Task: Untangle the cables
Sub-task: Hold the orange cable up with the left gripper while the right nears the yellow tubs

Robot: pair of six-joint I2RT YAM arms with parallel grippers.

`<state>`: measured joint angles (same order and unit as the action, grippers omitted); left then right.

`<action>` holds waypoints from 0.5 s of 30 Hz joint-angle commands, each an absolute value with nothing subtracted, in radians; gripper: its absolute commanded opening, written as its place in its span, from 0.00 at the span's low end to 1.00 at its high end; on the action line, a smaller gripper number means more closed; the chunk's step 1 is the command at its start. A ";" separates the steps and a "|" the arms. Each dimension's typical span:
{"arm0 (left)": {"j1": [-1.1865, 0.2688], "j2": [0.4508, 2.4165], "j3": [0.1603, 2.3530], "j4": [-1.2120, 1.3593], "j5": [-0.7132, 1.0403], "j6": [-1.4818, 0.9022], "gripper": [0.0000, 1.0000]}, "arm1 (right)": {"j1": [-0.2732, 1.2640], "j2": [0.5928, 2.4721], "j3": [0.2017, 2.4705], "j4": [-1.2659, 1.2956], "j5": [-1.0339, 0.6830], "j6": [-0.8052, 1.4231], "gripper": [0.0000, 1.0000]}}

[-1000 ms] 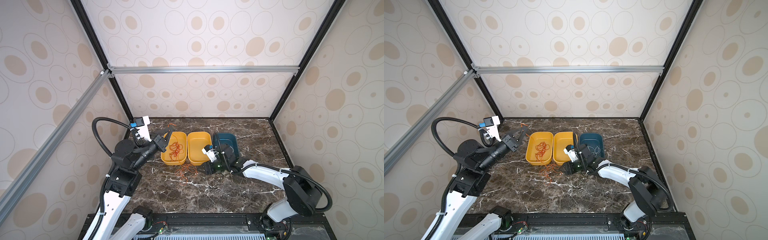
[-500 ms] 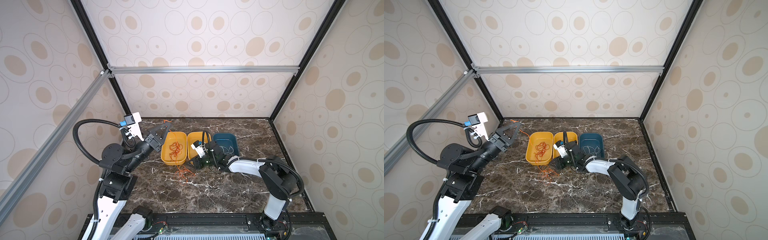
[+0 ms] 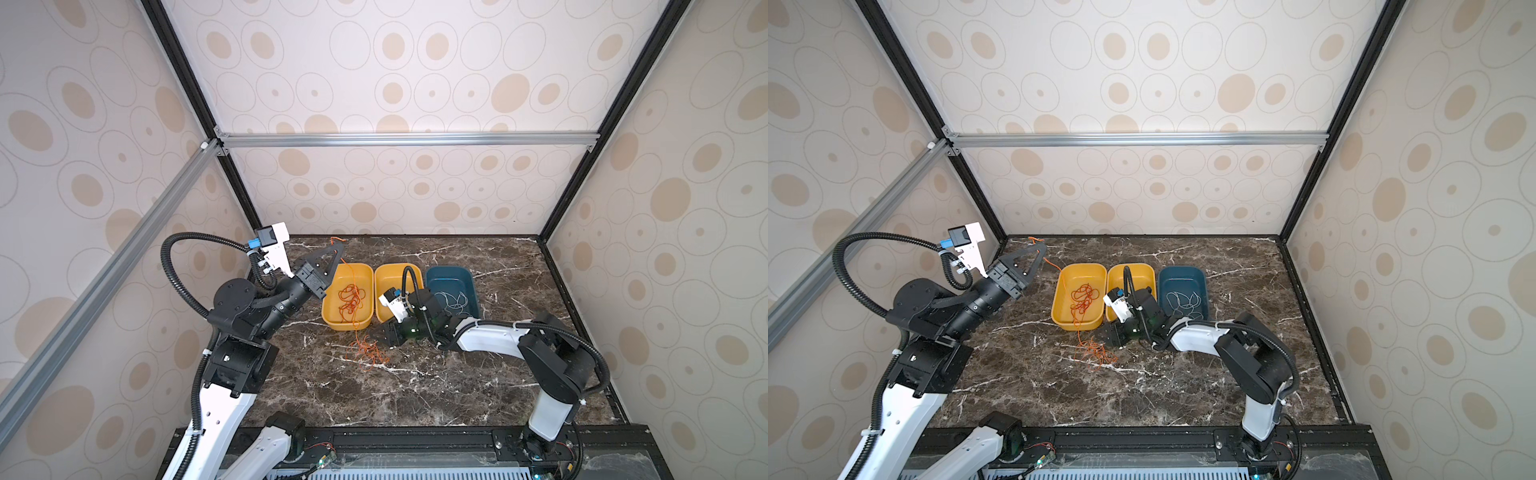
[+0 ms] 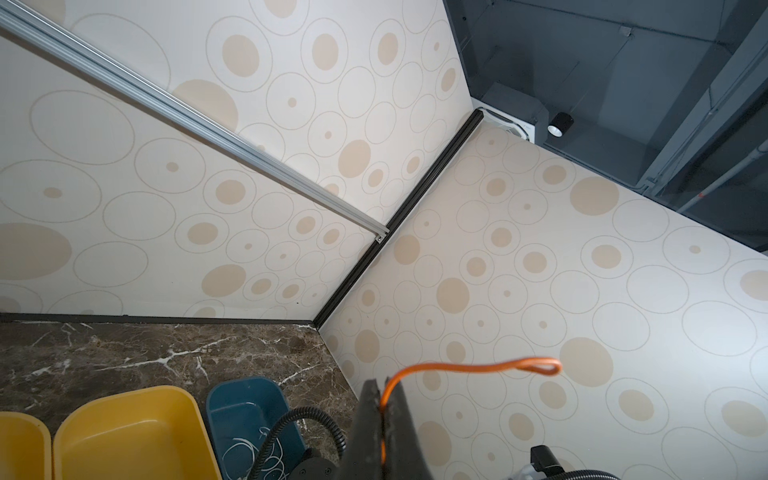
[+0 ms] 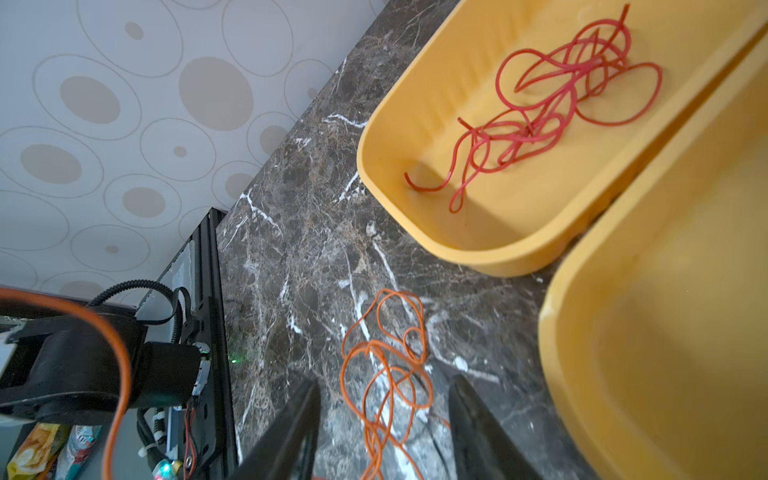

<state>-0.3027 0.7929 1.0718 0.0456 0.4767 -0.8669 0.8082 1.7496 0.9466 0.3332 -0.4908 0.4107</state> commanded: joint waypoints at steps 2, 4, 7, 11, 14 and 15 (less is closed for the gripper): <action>-0.295 0.798 1.072 0.072 0.476 -0.853 0.00 | 0.764 1.666 0.905 0.302 -0.511 0.476 0.52; -0.295 0.799 1.069 0.074 0.476 -0.854 0.00 | 0.755 1.628 0.883 0.305 -0.531 0.462 0.53; -0.296 0.802 1.066 0.075 0.476 -0.851 0.00 | 0.759 1.603 0.896 0.278 -0.600 0.418 0.55; -0.295 0.804 1.058 0.083 0.476 -0.854 0.00 | 0.781 1.635 0.930 0.245 -0.708 0.365 0.55; -0.295 0.803 1.057 0.081 0.476 -0.854 0.00 | 0.814 1.662 0.940 0.248 -0.724 0.346 0.55; -0.296 0.802 1.057 0.081 0.477 -0.853 0.00 | 0.821 1.668 0.942 0.251 -0.717 0.342 0.55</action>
